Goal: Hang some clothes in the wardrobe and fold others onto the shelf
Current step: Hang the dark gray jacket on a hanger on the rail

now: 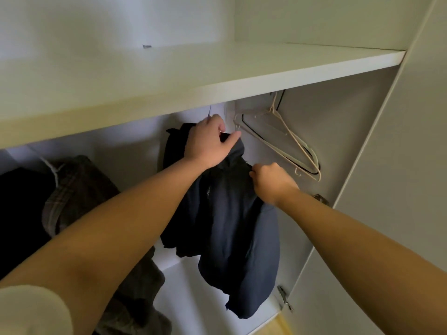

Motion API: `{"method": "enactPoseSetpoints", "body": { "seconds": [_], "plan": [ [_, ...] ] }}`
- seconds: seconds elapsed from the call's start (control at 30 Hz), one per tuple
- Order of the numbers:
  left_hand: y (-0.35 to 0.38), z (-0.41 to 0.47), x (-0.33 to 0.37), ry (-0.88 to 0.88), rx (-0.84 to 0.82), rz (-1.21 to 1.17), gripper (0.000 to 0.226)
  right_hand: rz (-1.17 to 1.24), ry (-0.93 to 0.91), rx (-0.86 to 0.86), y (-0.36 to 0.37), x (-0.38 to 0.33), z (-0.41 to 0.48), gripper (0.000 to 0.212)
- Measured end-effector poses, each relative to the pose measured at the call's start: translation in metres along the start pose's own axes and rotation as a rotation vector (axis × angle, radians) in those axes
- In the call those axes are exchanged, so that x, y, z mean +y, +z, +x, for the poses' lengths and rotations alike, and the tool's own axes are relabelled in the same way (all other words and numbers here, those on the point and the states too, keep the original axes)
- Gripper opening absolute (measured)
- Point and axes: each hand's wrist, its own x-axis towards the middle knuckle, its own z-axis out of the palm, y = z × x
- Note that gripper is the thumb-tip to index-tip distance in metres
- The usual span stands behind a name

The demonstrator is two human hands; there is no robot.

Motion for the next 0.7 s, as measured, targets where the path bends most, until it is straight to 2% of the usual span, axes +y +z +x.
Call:
{"method": "enactPoseSetpoints", "body": {
  "seconds": [0.07, 0.1, 0.17, 0.27, 0.4, 0.47, 0.57, 0.63, 0.7],
  "plan": [
    [0.0, -0.009, 0.007, 0.097, -0.274, 0.07, 0.04, 0.012, 0.001, 0.001, -0.001, -0.003, -0.004, 0.03],
    [0.002, -0.011, 0.007, 0.119, -0.312, 0.102, 0.036, 0.018, 0.004, -0.003, -0.003, -0.004, -0.005, 0.03],
    [0.006, -0.009, 0.006, 0.047, -0.269, 0.07, 0.027, 0.025, 0.013, -0.013, -0.005, -0.006, -0.008, 0.03],
    [0.007, 0.0, 0.0, -0.158, -0.177, -0.083, 0.019, 0.051, 0.026, -0.019, -0.008, -0.007, -0.013, 0.029],
    [0.009, -0.002, -0.005, -0.222, -0.19, -0.069, 0.015, 0.057, 0.01, -0.041, -0.008, -0.007, -0.016, 0.025],
    [0.014, 0.002, -0.005, -0.297, -0.12, -0.11, 0.013, 0.079, 0.012, -0.053, -0.01, -0.01, -0.017, 0.024],
    [0.012, 0.02, 0.002, -0.481, 0.049, -0.156, 0.031, 0.134, 0.014, -0.062, -0.008, -0.017, -0.02, 0.027],
    [0.01, 0.034, 0.002, -0.573, 0.036, -0.185, 0.039, 0.16, 0.006, -0.083, -0.003, -0.023, -0.022, 0.028],
    [0.008, 0.041, 0.001, -0.549, -0.01, -0.165, 0.029, 0.164, 0.015, -0.119, 0.003, -0.029, -0.024, 0.02]
  ]
}}
